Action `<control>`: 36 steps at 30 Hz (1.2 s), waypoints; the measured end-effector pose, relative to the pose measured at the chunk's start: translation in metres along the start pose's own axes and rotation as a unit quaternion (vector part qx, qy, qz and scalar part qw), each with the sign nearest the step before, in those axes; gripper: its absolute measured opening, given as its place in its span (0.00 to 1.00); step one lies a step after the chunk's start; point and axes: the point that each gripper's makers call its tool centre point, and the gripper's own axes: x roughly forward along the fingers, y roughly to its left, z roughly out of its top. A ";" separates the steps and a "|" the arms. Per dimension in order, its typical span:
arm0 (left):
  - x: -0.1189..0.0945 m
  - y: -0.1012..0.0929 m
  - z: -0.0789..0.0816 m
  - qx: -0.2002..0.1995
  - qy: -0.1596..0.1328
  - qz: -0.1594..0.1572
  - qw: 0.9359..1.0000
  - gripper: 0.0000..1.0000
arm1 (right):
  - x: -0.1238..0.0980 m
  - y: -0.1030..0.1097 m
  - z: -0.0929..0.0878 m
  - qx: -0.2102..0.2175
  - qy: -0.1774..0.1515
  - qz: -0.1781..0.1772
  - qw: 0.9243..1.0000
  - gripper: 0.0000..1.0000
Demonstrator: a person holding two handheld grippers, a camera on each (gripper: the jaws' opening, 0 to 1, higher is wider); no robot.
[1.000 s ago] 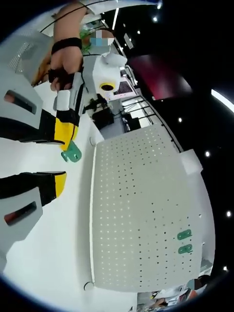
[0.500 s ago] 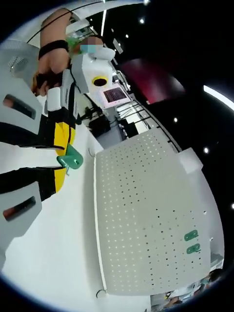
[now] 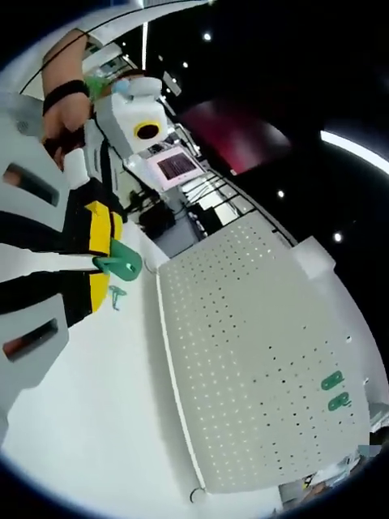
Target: Insert the hook assembly into the mounting plate slot until the hook locks in place.
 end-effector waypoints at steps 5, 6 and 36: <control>-0.004 0.002 0.004 0.011 -0.010 -0.001 1.000 0.04 | 0.001 0.004 0.001 0.020 -0.006 0.006 1.000 0.04; -0.005 0.003 0.005 0.017 -0.012 -0.001 1.000 0.04 | 0.002 0.005 0.002 0.028 -0.008 0.009 1.000 0.04; -0.008 0.018 0.020 0.014 -0.037 0.010 0.999 0.18 | 0.007 0.005 0.026 -0.011 -0.029 -0.027 0.999 0.01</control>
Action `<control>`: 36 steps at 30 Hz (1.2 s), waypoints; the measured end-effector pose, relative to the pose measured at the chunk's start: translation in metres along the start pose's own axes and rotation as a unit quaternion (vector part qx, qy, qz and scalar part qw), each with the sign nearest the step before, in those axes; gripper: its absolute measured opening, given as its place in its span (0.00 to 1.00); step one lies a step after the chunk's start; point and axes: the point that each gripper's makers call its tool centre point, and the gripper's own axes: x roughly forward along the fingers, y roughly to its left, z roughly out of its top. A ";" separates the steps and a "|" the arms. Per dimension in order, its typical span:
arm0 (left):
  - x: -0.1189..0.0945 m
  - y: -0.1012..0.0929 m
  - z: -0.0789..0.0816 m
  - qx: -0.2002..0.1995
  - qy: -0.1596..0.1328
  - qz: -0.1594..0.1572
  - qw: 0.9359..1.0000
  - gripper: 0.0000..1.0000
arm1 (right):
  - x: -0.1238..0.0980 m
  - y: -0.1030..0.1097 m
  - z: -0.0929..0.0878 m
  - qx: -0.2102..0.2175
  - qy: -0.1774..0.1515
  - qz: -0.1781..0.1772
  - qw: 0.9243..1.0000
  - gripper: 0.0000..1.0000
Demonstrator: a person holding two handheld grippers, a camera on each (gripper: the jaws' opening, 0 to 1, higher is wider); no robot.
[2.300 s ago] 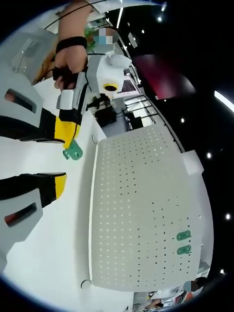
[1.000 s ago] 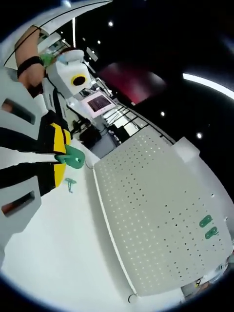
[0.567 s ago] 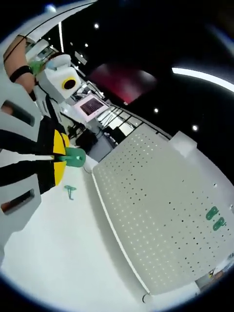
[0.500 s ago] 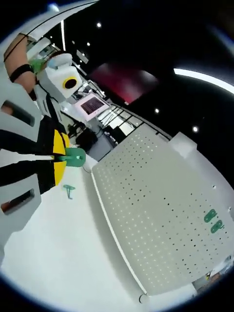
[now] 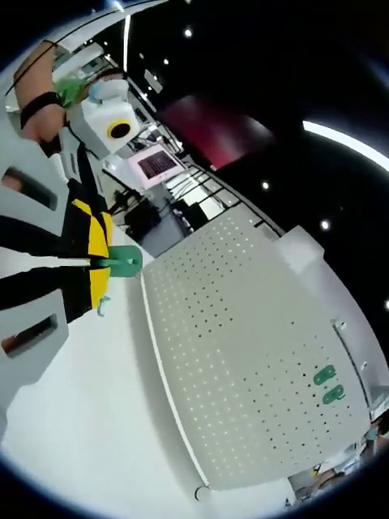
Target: Insert the hook assembly into the mounting plate slot until the hook locks in place.
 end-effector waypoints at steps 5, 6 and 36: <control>-0.004 0.000 0.000 -0.007 -0.007 0.003 1.000 0.19 | -0.002 -0.008 0.006 -0.018 -0.011 -0.022 1.000 0.01; -0.005 0.000 0.000 -0.007 -0.007 0.003 1.000 0.19 | -0.003 -0.008 0.007 -0.021 -0.012 -0.023 0.999 0.01; -0.041 -0.021 0.004 0.021 0.004 -0.002 1.000 0.39 | -0.003 -0.048 0.109 -0.138 -0.083 -0.100 0.982 0.01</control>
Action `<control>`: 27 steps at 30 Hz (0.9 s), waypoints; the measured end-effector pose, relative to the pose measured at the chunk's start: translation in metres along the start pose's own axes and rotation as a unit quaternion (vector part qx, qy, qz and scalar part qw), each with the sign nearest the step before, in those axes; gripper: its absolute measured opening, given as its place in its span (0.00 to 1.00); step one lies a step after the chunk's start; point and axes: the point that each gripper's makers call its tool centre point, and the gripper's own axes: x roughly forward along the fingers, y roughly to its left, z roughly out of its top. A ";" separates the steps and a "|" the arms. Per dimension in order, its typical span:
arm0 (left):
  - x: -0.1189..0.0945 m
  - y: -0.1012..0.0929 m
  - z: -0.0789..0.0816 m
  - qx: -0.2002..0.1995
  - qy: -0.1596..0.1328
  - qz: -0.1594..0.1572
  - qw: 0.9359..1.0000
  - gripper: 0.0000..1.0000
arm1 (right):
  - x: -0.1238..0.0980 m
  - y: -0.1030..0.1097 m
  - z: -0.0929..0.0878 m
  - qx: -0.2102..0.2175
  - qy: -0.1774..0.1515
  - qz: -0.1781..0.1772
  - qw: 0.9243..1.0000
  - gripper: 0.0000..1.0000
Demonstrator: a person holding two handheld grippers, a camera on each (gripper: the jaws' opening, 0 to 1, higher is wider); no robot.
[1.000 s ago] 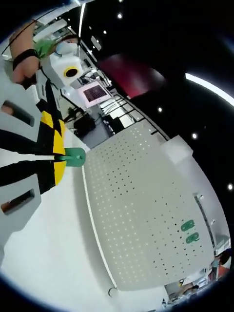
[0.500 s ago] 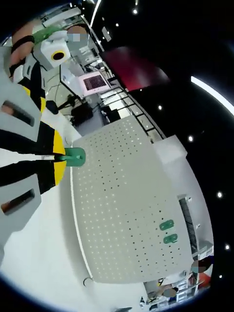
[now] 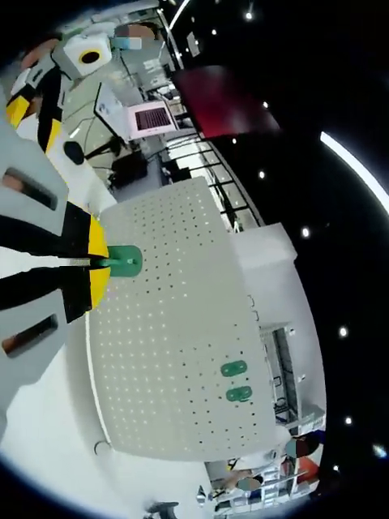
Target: Insert the hook assembly into the mounting plate slot until the hook locks in place.
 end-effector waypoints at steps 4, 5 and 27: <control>-0.006 0.000 0.002 -0.002 -0.004 0.002 1.000 0.42 | 0.006 -0.007 0.013 -0.014 -0.010 -0.012 1.000 0.01; -0.006 0.000 0.002 0.000 -0.003 0.002 1.000 0.43 | 0.006 -0.008 0.015 -0.018 -0.012 -0.015 1.000 0.01; -0.015 -0.005 0.011 0.022 -0.001 -0.003 1.000 0.50 | 0.030 -0.046 0.061 -0.042 -0.043 -0.063 0.996 0.01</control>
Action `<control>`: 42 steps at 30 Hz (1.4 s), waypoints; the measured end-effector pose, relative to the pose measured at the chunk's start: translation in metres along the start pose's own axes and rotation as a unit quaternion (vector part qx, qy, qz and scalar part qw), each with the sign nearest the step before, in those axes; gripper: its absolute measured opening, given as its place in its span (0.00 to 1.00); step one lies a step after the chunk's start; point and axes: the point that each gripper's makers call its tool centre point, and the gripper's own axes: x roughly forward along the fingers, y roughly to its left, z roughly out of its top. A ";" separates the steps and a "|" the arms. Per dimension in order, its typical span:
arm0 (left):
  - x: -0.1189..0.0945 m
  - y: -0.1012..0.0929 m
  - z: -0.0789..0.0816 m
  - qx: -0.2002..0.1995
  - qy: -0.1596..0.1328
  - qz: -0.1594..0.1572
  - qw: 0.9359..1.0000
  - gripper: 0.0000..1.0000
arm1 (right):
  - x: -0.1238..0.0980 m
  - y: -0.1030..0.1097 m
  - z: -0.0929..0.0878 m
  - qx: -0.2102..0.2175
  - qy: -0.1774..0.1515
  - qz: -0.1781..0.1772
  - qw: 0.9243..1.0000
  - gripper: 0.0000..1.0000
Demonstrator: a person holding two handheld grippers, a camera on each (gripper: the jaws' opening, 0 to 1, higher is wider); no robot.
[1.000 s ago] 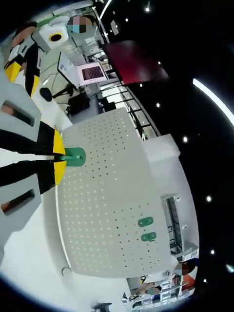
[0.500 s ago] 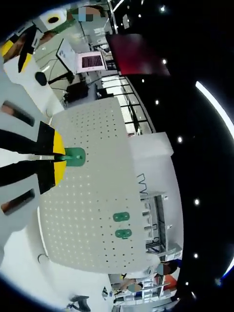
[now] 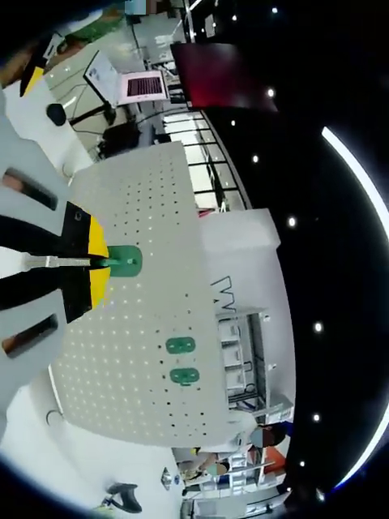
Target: Insert the hook assembly into the mounting plate slot until the hook locks in place.
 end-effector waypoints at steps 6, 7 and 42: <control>0.001 -0.002 -0.001 0.001 0.002 -0.003 1.000 0.53 | 0.010 -0.010 0.016 -0.013 -0.011 -0.013 1.000 0.01; 0.001 -0.003 -0.001 -0.002 0.002 -0.004 1.000 0.53 | 0.011 -0.012 0.019 -0.016 -0.014 -0.017 1.000 0.01; 0.006 0.000 0.002 -0.004 -0.003 -0.007 1.000 0.59 | 0.065 -0.050 0.053 -0.062 -0.024 -0.070 0.995 0.01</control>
